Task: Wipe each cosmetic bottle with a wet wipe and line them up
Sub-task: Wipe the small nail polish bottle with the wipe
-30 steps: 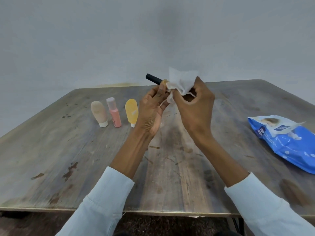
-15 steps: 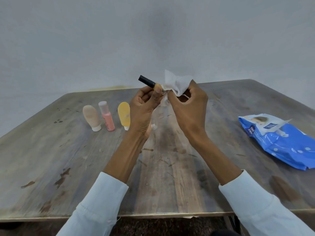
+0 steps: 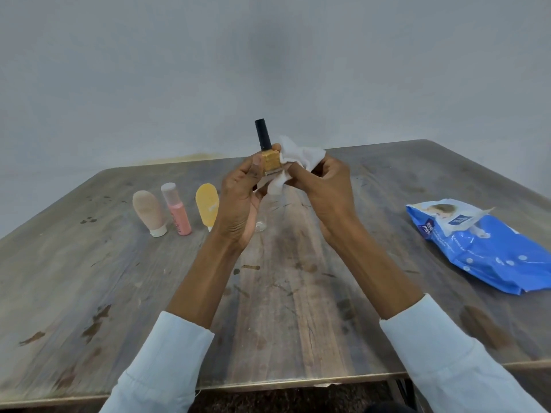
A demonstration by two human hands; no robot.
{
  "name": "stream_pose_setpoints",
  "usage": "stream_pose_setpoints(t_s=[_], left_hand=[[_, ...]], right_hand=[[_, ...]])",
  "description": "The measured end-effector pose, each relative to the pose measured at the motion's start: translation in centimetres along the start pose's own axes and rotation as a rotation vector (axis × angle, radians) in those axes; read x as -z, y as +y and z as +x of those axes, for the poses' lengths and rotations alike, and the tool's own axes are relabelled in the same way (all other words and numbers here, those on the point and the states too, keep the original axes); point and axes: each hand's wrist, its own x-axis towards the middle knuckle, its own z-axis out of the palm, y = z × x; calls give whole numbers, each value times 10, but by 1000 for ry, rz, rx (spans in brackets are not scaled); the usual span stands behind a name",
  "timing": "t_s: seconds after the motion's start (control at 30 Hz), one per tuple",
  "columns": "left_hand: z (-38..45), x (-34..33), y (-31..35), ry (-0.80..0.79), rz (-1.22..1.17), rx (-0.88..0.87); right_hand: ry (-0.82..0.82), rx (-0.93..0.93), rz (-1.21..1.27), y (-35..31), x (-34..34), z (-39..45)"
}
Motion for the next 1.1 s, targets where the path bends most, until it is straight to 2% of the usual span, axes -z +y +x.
stream_pose_setpoints(t_s=[0.13,0.27,0.37,0.57,0.9,1.1], left_hand=[[-1,-4,0,-1,42,-47],[0,-6,-5,49,312,-156],[1,-8,-9,102,530,-278],[2,-6,-15,88,725,-432],[1,-4,-13,111,804,-459],[0,-4,-12,128,753,-438]], right_hand=[[0,-82,99,-1,2,2],[18,-76,111,-4,3,2],[26,-54,75,-5,3,3],[47,65,-74,-4,6,3],[77,274,-297,0,4,6],[75,173,-371,11,4,8]])
